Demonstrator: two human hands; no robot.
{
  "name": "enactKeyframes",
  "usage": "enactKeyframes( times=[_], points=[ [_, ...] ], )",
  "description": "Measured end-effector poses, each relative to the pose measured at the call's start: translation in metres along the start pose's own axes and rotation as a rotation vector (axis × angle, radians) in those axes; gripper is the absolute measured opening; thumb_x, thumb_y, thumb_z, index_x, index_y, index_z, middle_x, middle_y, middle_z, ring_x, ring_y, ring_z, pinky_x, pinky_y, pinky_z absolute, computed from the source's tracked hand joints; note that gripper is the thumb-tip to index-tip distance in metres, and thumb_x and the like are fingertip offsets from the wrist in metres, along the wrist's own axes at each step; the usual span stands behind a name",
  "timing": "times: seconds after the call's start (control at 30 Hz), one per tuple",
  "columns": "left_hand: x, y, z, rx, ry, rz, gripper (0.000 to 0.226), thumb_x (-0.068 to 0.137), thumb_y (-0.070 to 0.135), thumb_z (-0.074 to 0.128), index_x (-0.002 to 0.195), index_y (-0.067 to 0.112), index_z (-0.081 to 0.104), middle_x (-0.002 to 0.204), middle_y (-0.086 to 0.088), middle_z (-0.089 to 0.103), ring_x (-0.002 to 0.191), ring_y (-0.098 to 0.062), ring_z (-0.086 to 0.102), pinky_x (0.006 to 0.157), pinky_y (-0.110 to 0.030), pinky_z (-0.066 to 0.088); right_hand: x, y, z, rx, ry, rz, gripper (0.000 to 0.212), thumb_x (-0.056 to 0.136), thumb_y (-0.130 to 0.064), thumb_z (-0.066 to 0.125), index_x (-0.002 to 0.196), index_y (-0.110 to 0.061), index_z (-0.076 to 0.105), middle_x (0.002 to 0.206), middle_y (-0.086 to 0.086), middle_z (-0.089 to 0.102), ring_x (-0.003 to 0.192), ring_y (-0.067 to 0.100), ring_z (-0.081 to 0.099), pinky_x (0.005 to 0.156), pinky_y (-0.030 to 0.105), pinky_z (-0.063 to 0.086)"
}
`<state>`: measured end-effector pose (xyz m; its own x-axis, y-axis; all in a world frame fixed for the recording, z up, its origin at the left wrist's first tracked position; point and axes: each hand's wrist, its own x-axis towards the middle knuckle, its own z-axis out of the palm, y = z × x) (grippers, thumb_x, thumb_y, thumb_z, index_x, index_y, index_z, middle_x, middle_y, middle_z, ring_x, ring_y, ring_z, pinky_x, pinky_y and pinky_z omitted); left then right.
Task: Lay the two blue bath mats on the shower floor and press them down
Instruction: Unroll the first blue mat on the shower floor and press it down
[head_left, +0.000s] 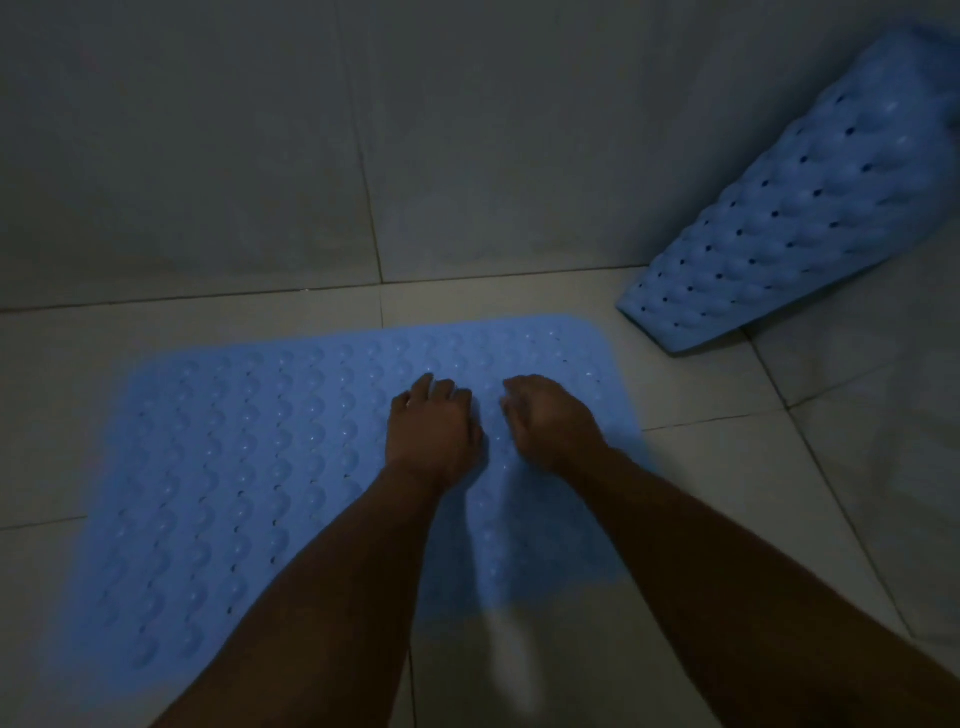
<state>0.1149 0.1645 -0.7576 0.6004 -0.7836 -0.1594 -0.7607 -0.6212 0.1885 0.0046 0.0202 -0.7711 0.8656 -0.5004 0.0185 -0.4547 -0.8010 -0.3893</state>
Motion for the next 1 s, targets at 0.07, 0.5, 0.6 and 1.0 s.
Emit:
enactKeyframes(
  times=[0.07, 0.5, 0.6, 1.0],
  points=[
    [-0.011, -0.002, 0.014, -0.042, 0.067, 0.017, 0.055, 0.097, 0.044, 0.041, 0.145, 0.018, 0.051, 0.154, -0.008, 0.047, 0.151, -0.033, 0.03, 0.115, -0.05, 0.032, -0.011, -0.001, 0.029, -0.091, -0.048, -0.116, 0.057, 0.099, -0.042, 0.038, 0.138, -0.005, 0.057, 0.146, 0.019, 0.053, 0.139, 0.037, 0.046, 0.112, 0.052, 0.038],
    [0.001, -0.025, 0.052, -0.11, 0.218, -0.002, 0.057, 0.097, 0.039, 0.045, 0.15, 0.018, 0.046, 0.158, -0.008, 0.043, 0.155, -0.032, 0.019, 0.116, -0.055, 0.032, -0.027, 0.004, 0.067, -0.123, -0.031, -0.098, 0.074, 0.101, -0.055, 0.034, 0.158, -0.01, 0.023, 0.168, 0.007, 0.012, 0.156, 0.021, 0.0, 0.125, 0.051, 0.01],
    [0.002, -0.028, 0.053, -0.143, 0.242, -0.056, 0.055, 0.099, 0.038, 0.039, 0.15, 0.018, 0.046, 0.158, -0.007, 0.043, 0.155, -0.031, 0.019, 0.116, -0.053, 0.033, -0.026, 0.001, 0.066, -0.128, -0.054, -0.088, 0.075, 0.1, -0.056, 0.035, 0.158, -0.009, 0.021, 0.168, 0.008, 0.011, 0.156, 0.021, -0.002, 0.126, 0.048, 0.006],
    [0.01, 0.043, 0.019, -0.16, 0.016, -0.155, 0.061, 0.103, 0.034, 0.036, 0.16, 0.017, 0.025, 0.17, -0.011, 0.013, 0.156, -0.039, -0.007, 0.125, -0.057, 0.006, 0.056, 0.003, -0.077, 0.093, -0.245, 0.065, 0.035, 0.102, -0.023, 0.046, 0.13, -0.017, 0.066, 0.141, 0.006, 0.06, 0.132, 0.027, 0.053, 0.115, 0.036, 0.036]
  ],
)
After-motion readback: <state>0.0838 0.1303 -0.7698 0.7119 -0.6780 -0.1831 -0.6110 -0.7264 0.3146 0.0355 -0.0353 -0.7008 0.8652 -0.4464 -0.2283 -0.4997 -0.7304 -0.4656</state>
